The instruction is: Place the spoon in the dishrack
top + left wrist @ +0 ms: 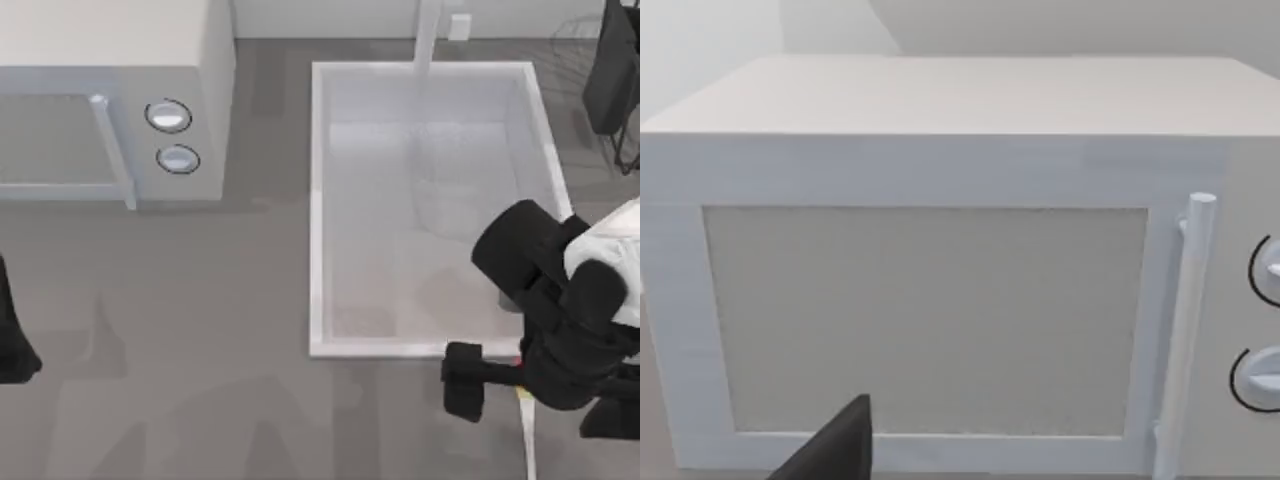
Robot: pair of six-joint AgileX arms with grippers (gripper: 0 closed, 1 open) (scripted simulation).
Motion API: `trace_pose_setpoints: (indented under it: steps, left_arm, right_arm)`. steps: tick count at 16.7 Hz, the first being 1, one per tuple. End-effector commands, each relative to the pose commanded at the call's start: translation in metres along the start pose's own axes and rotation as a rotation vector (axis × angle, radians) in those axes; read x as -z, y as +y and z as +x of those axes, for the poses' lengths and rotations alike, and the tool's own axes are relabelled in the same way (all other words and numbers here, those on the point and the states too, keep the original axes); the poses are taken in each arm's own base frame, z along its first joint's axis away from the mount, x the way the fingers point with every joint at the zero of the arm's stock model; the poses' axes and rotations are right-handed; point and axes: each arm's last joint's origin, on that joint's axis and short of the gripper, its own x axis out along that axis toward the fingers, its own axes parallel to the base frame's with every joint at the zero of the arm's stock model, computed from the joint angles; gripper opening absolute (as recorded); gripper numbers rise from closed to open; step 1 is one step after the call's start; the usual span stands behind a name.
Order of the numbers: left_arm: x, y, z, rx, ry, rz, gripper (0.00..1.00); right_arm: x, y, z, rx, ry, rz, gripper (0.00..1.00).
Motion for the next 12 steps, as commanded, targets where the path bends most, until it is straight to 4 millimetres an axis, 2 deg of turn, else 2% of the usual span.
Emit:
trace_pose_setpoints:
  steps: [4,9,12]
  left_arm:
    - [0.000,0.000,0.000,0.000,0.000,0.000,1.00]
    - [0.000,0.000,0.000,0.000,0.000,0.000,1.00]
    - [0.000,0.000,0.000,0.000,0.000,0.000,1.00]
  right_arm:
    - [0.004,-0.003,0.034,0.003,0.003,0.000,1.00]
    - [0.004,-0.003,0.037,0.004,0.004,0.000,1.00]
    - [0.004,-0.003,0.037,0.004,0.004,0.000,0.77]
